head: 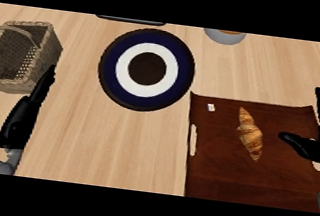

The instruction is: Pick the croissant from the tray and place it in the plate

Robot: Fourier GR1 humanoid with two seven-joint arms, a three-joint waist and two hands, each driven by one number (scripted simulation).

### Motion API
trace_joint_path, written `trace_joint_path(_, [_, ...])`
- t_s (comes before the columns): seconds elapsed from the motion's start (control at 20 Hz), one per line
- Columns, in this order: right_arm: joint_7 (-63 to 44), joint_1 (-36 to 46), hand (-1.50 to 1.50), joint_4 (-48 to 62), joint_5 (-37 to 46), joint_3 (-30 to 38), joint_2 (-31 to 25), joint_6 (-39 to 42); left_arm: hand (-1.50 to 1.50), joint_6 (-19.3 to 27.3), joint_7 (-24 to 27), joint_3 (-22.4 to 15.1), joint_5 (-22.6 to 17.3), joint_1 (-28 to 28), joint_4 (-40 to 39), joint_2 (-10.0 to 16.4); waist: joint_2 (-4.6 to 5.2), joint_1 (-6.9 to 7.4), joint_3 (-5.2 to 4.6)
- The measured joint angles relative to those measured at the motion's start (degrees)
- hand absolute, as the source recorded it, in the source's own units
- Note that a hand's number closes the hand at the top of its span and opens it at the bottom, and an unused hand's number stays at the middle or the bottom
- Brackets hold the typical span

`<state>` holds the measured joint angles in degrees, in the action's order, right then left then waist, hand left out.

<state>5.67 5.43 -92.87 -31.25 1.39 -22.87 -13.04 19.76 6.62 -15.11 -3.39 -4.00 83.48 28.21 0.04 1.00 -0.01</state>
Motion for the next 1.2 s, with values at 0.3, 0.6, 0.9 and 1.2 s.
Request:
trace_joint_path(0.3, [12.38, -4.67, -1.5, -3.79, 3.71, 1.86, 11.22, -10.6, 0.0, -2.25, 1.71, 2.87, -1.85, 5.58, -0.73, 2.56, -0.19, -0.71, 0.03])
trace_joint_path(0.6, [11.9, -13.25, -1.5, -11.38, 6.68, -0.79, 10.27, -8.13, 0.0, -4.43, 2.57, 5.45, -1.5, 6.93, -1.6, 2.31, -0.17, -1.18, 0.0])
trace_joint_path(0.9, [1.93, -17.42, -1.5, -12.76, 12.62, -2.83, -1.71, -4.02, 0.0, -4.74, 2.78, 5.73, -1.11, 8.83, -0.02, 2.41, -0.12, -0.9, -0.07])
trace_joint_path(1.2, [-11.87, -13.82, -1.5, -12.37, 15.49, -3.13, -11.19, -0.43, 0.0, -5.37, 2.15, 6.49, -0.64, 8.07, -0.14, 2.06, 0.0, -0.66, -0.05])
